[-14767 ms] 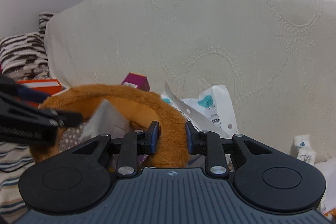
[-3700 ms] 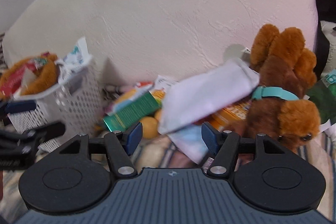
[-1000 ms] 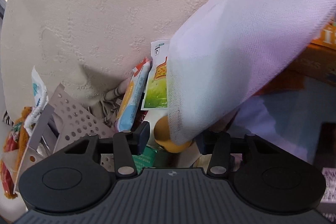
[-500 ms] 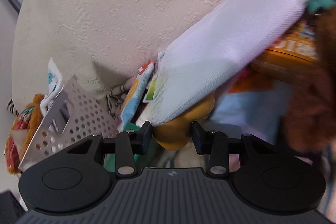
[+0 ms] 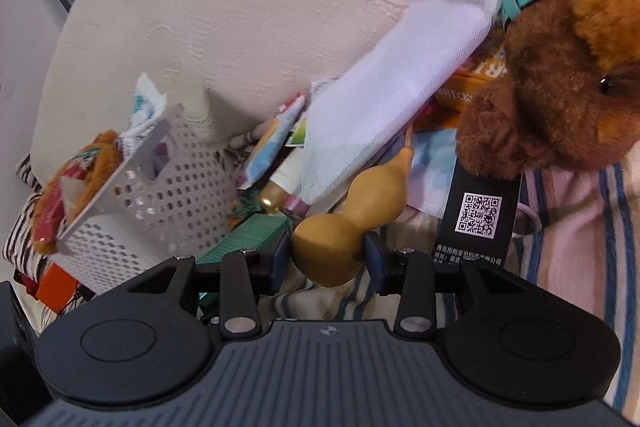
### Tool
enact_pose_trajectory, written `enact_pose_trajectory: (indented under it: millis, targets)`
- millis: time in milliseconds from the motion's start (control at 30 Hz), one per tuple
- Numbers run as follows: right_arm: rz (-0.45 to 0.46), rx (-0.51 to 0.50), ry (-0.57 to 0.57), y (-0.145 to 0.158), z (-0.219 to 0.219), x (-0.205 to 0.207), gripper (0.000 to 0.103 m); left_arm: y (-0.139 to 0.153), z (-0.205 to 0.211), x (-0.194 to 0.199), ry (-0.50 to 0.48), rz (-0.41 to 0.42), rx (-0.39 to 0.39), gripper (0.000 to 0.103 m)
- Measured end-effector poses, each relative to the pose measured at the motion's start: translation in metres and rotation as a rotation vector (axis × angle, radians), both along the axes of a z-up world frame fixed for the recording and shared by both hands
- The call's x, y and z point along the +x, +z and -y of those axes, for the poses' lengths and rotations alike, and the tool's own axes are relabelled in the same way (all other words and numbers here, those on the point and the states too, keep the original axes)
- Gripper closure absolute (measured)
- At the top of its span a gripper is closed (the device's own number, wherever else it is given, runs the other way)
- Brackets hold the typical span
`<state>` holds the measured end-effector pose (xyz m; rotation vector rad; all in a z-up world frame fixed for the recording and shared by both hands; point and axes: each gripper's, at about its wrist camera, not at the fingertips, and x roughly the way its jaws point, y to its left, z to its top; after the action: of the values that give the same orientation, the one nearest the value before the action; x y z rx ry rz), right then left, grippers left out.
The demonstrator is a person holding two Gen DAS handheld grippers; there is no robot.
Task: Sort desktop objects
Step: 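Close the right gripper on the yellow gourd toy while the left gripper holds the green box, then lift the green box and yellow gourd and carry them toward the white basket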
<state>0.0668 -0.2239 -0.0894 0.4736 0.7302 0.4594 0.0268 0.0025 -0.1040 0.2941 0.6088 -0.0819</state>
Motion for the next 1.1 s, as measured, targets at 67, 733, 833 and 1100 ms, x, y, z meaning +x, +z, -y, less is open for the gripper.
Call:
enact_pose_trajectory:
  millis: [67, 733, 833, 1100]
  targets:
    - [0.017, 0.0, 0.008, 0.006, 0.0, -0.007, 0.058, 0.01, -0.001, -0.007, -0.003, 0.019, -0.01, 0.062]
    - [0.154, 0.095, 0.03, 0.072, -0.013, -0.046, 0.058, 0.085, -0.03, -0.057, 0.008, 0.17, -0.038, 0.062]
    - [0.173, 0.1, 0.034, 0.079, -0.016, -0.046, 0.058, 0.095, -0.033, -0.061, 0.006, 0.197, -0.036, 0.062]
    - [0.218, 0.114, 0.025, 0.099, -0.015, -0.048, 0.058, 0.123, -0.035, -0.064, -0.013, 0.283, -0.036, 0.062]
